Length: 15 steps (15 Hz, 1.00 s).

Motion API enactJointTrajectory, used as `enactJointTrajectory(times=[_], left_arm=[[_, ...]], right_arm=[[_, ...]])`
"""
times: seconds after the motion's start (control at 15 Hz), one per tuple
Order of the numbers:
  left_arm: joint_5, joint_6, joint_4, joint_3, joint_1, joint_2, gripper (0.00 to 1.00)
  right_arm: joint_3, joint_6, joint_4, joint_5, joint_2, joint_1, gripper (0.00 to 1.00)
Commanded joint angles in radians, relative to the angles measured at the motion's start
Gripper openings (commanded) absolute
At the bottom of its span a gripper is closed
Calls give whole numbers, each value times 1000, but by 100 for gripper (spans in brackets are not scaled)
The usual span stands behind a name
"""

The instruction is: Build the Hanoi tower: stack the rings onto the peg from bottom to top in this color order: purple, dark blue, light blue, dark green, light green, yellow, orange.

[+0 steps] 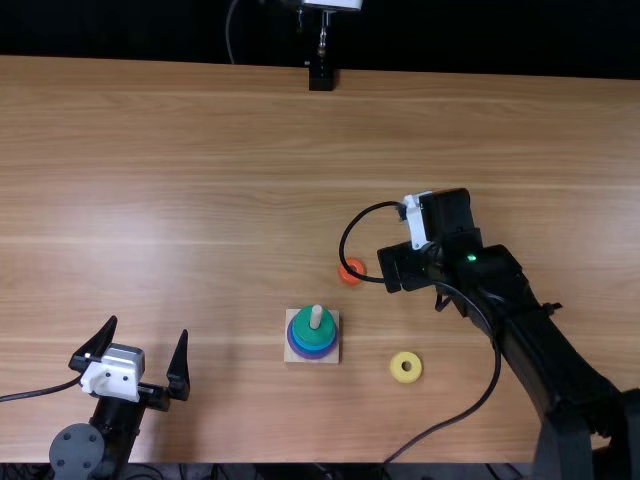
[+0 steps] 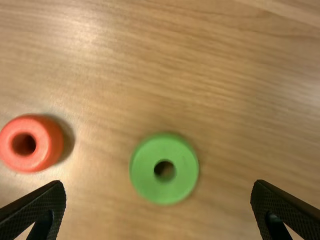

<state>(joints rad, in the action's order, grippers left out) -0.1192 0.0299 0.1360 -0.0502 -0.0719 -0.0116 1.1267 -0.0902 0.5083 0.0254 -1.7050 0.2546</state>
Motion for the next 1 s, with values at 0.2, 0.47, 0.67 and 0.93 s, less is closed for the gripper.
enactJointTrajectory(times=[0.2,0.47,0.67,0.93], left_arm=[[-21,-6,15,50,0,12,100],[-21,-6,15,50,0,12,100],[-21,-6,15,50,0,12,100],[-21,-6,15,50,0,12,100]], right_arm=[[30,46,-18,-3,-38,-5,100],[35,99,-19,-3,-100,-5,100],[35,101,-18,-3,-127,-6,100],[39,99,-18,-5,-160,-6,100]])
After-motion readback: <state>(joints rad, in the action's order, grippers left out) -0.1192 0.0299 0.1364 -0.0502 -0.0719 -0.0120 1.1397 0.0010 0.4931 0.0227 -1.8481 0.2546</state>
